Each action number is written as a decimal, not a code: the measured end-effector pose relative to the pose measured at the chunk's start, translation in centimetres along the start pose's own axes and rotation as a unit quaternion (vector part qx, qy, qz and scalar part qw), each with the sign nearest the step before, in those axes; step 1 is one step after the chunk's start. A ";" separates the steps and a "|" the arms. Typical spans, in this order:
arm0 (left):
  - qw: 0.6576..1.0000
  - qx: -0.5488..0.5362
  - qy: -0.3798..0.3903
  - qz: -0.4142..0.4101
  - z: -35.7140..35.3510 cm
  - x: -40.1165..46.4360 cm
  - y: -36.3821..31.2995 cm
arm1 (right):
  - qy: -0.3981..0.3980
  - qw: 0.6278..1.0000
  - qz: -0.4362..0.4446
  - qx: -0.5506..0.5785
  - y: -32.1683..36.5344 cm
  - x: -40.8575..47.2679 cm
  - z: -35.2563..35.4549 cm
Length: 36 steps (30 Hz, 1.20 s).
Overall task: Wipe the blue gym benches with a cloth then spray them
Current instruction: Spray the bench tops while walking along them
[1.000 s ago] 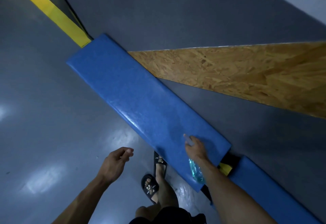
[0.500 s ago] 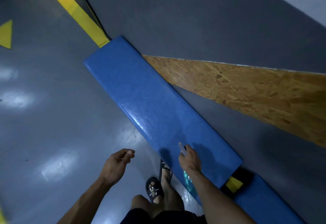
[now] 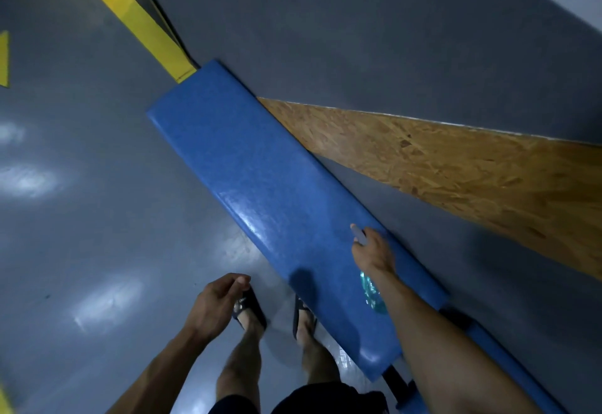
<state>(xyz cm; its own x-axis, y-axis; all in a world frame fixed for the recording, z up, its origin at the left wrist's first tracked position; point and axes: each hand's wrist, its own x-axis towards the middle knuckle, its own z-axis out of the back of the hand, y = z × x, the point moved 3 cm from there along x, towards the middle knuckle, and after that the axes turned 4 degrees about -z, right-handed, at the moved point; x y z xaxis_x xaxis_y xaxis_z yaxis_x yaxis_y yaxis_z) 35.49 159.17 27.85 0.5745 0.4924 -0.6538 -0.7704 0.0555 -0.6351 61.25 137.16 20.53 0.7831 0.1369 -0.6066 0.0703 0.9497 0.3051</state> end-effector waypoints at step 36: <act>0.998 -0.015 0.054 -0.025 19.3 8.0 4.3 | 0.013 0.995 -0.001 0.101 18.4 -7.2 -11.6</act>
<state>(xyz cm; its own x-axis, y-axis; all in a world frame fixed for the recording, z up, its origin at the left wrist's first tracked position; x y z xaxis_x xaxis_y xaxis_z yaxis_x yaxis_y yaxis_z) 31.42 180.08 27.79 0.6393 0.3929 -0.6610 -0.7327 0.0506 -0.6787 49.75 156.91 22.03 0.7668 0.1444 -0.6254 0.1969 0.8745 0.4433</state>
